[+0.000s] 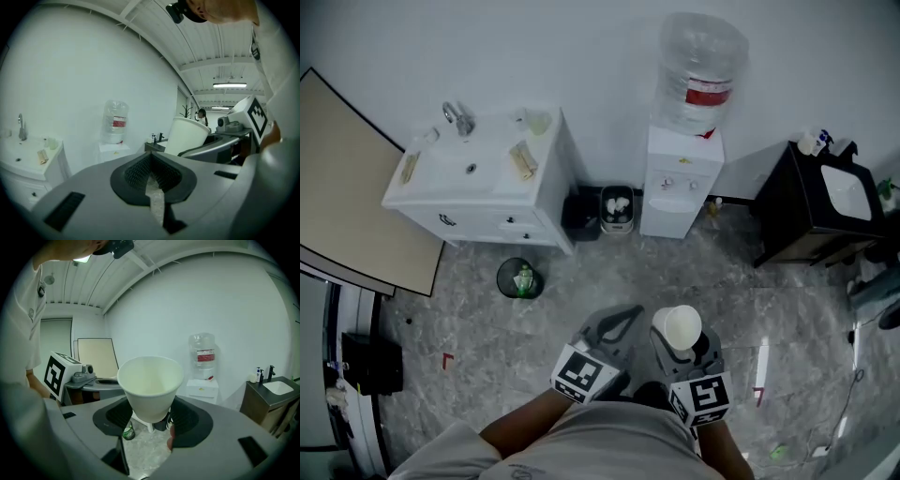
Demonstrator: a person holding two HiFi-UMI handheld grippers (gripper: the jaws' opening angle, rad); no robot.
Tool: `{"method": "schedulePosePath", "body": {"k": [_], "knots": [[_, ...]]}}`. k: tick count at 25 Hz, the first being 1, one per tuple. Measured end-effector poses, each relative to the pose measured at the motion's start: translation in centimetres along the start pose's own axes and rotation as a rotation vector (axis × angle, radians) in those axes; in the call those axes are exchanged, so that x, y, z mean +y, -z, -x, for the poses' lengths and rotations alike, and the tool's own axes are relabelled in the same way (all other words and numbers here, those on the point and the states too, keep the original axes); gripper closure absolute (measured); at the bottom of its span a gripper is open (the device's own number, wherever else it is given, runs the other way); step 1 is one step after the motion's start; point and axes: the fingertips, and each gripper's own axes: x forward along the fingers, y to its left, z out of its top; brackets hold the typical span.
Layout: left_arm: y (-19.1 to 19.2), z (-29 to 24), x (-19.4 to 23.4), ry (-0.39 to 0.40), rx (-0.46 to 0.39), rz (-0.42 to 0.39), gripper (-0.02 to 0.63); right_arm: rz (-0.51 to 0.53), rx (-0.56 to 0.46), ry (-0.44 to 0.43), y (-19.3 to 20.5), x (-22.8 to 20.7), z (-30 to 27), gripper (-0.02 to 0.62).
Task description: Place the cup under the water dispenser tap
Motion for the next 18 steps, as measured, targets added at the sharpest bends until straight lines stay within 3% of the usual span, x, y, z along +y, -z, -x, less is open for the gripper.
{"method": "schedulePosePath", "body": {"k": [8, 18], "knots": [[-1.9, -7.8, 5.2, 0.028, -0.003, 0.011, 0.6, 0.017, 0.0, 0.031, -2.7, -6.6, -6.3, 0.336], [-4.1, -20.5, 13.5, -0.082, -0.047, -0.009, 0.6, 0.065, 0.024, -0.064, -5.2, -17.9, -16.9, 0.336]]}}
